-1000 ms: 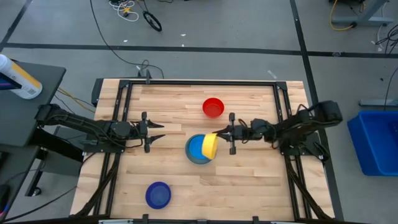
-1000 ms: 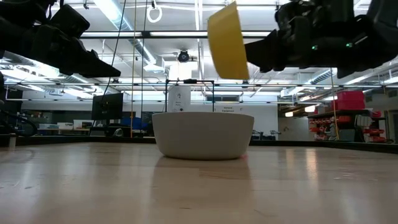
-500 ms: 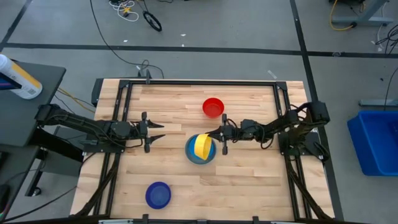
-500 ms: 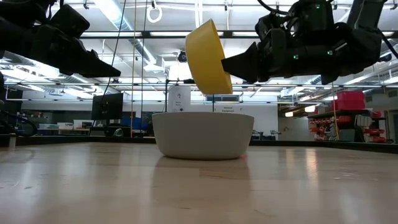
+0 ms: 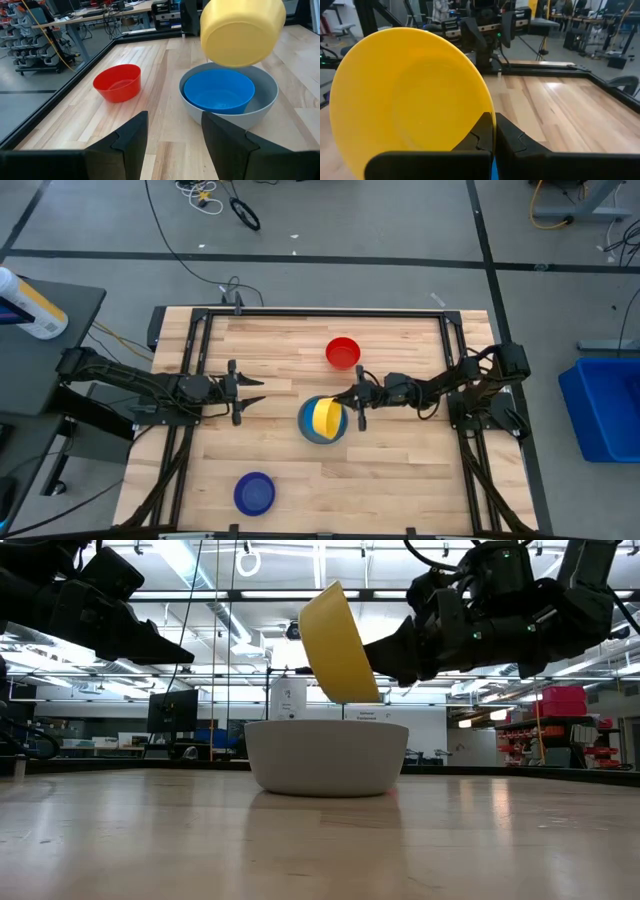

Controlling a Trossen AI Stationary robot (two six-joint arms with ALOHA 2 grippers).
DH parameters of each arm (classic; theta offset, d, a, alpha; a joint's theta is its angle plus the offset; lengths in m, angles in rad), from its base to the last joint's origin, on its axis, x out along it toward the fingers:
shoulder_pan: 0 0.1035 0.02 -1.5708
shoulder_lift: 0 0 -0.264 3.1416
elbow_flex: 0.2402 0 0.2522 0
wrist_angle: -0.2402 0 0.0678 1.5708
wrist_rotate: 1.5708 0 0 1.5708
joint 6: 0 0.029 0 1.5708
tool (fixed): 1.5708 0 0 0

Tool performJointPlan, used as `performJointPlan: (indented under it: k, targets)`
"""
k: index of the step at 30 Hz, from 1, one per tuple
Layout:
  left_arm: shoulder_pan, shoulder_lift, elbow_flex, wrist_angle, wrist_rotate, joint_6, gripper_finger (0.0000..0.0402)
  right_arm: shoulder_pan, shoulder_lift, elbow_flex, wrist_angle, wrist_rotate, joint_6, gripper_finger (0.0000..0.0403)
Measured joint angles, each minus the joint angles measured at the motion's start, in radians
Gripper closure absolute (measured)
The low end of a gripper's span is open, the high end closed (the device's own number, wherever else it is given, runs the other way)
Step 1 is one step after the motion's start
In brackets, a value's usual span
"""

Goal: Nest bowls inside each other
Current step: Stack the yellow bowl on the light blue bowl

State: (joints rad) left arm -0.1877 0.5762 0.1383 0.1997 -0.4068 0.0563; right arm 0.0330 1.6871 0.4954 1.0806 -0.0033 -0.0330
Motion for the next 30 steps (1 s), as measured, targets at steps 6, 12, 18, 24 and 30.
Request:
performJointPlan:
  k: [6,12,18,24,30]
  targets:
    - [0.000,0.000,0.000,0.000,0.000,0.000,0.0207,0.000,0.000,0.090,-0.157,-0.028,0.003,0.0403]
    - [0.000,0.000,0.000,0.000,0.000,0.000,0.0207,0.000,0.000,0.204,-0.376,-0.036,0.002,0.0403]
    - [0.000,0.000,0.000,0.000,0.002,0.000,0.0207,-0.013,0.000,0.266,-0.528,-0.067,0.006,0.0403]
    - [0.000,0.000,0.000,0.000,0.004,0.000,0.0207,-0.029,-0.006,0.324,-0.674,-0.082,0.010,0.0403]
    - [0.000,0.000,0.000,0.000,0.004,0.000,0.0207,-0.041,-0.006,0.389,-0.812,-0.103,0.001,0.0403]
